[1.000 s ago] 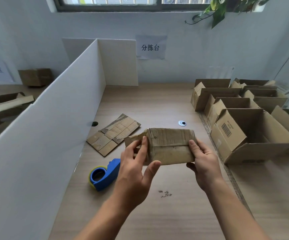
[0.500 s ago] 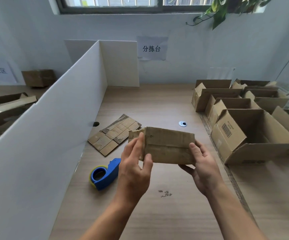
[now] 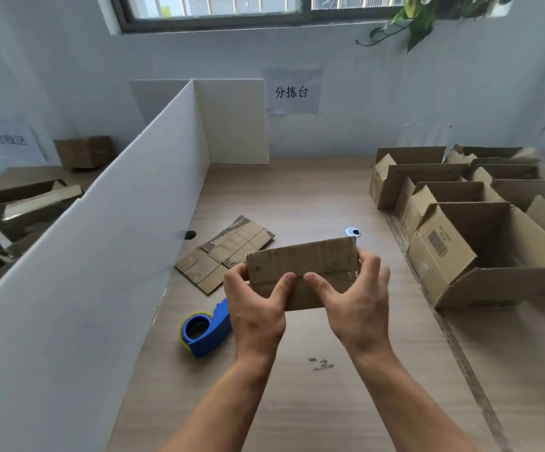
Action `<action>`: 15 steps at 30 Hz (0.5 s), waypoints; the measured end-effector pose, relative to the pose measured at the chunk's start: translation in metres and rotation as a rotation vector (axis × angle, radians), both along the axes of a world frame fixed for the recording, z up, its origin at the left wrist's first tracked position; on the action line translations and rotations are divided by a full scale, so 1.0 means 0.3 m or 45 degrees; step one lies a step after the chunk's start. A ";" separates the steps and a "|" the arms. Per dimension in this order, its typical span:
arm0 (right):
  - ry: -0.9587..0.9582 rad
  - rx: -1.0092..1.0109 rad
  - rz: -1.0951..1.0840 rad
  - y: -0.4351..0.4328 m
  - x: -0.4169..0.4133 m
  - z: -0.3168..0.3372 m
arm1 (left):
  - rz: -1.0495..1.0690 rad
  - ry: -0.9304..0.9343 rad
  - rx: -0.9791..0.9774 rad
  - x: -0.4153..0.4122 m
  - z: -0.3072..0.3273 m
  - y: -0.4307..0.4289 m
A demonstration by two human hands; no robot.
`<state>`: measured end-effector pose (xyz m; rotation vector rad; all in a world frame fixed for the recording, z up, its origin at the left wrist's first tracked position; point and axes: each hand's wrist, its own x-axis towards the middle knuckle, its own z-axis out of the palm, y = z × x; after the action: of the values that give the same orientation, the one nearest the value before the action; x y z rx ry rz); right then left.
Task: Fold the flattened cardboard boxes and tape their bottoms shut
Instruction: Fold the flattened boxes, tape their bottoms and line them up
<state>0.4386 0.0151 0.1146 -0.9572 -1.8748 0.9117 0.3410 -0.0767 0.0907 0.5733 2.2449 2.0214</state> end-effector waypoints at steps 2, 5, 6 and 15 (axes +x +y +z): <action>-0.006 0.080 -0.042 0.001 -0.013 -0.001 | 0.050 0.024 0.002 -0.005 0.012 0.001; -0.001 0.178 -0.052 0.026 -0.009 0.007 | 0.068 0.098 0.004 -0.028 0.026 -0.021; 0.031 0.174 -0.033 0.038 -0.004 0.008 | 0.061 0.115 0.015 -0.034 0.031 -0.029; 0.614 -0.665 0.439 0.092 0.082 0.000 | -0.198 -0.045 0.315 -0.072 0.008 -0.105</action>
<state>0.4632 0.0426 0.1145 -0.6218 -1.4257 1.7284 0.3193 -0.1084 0.0931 0.7011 1.8790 2.2228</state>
